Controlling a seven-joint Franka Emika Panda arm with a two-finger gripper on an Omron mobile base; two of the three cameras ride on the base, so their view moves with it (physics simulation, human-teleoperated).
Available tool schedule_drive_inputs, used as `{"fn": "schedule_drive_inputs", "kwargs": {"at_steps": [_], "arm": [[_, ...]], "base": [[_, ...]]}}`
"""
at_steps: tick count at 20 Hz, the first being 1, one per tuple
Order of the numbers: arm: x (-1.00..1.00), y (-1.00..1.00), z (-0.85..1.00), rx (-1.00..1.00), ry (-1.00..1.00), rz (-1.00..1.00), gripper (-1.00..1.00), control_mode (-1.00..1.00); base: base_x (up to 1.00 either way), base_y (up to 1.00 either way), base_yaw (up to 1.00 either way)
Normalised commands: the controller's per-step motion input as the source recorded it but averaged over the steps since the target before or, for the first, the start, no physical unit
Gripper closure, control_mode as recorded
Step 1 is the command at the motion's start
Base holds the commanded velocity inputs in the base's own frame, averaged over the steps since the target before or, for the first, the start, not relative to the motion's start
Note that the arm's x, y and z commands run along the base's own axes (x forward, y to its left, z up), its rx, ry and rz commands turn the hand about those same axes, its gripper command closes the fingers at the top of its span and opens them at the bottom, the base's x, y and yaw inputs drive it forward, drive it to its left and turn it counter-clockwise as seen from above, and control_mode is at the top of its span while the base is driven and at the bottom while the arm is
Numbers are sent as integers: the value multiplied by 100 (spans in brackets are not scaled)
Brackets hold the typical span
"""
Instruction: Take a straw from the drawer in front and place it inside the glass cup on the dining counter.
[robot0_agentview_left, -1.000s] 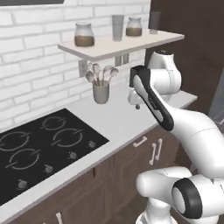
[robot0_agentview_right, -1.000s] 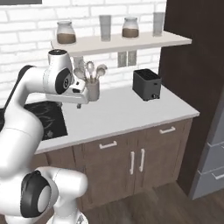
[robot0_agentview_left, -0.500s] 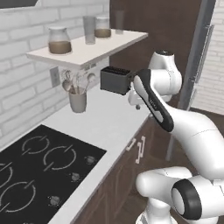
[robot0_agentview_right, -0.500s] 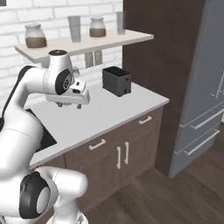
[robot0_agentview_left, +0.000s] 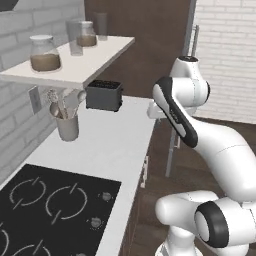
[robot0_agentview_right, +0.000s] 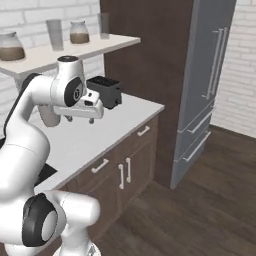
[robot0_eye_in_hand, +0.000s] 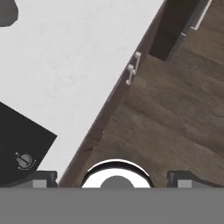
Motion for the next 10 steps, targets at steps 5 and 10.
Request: {"fn": "schedule_drive_inputs", "kwargs": {"at_steps": [5, 10], "arm": [[0, 0, 0, 0, 0, 0, -100, 100], [0, 0, 0, 0, 0, 0, -100, 100]], "base": [[0, 66, -44], [0, -1, -32]]}}
